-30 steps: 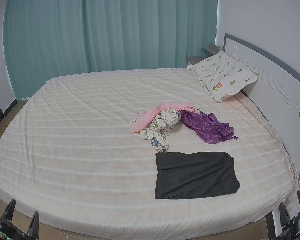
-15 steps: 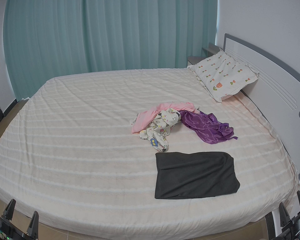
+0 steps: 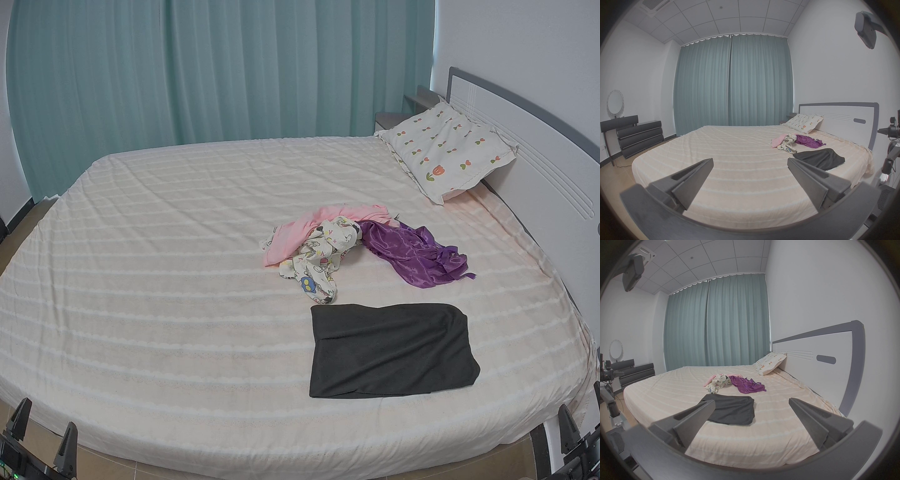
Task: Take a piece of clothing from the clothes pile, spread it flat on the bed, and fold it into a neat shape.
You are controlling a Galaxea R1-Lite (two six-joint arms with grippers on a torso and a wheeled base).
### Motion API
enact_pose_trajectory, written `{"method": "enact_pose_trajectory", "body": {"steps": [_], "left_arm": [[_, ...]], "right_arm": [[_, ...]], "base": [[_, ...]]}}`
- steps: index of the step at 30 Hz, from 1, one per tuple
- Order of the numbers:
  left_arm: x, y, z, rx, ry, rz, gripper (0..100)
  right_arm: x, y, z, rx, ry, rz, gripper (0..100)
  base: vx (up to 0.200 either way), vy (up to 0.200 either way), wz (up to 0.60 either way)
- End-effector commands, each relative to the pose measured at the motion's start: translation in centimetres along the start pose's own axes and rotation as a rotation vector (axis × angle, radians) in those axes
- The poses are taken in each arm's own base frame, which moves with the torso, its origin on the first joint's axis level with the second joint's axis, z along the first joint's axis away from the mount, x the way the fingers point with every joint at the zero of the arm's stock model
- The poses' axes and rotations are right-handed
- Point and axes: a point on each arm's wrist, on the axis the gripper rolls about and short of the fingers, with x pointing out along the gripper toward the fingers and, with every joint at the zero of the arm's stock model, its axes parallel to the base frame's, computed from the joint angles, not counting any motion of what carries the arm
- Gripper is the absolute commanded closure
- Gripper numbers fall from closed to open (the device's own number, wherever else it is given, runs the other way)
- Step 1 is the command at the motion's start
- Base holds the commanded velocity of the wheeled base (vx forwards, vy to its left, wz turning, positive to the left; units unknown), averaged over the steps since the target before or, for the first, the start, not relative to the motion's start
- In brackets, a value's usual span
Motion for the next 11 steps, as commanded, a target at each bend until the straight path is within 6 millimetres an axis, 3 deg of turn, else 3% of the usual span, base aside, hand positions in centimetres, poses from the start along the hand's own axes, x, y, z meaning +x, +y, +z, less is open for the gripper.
{"method": "enact_pose_trajectory", "body": {"steps": [1, 11], "left_arm": [[0.04, 0.00, -0.47, -0.001, 0.006, 0.000, 0], [0.04, 0.00, -0.47, -0.001, 0.006, 0.000, 0]], "right_arm": [[0.03, -0.01, -0.50, 0.006, 0.003, 0.001, 0], [0.04, -0.01, -0.50, 0.013, 0.004, -0.003, 0]], "base": [[0.000, 0.000, 0.00], [0.000, 0.000, 0.00]]}}
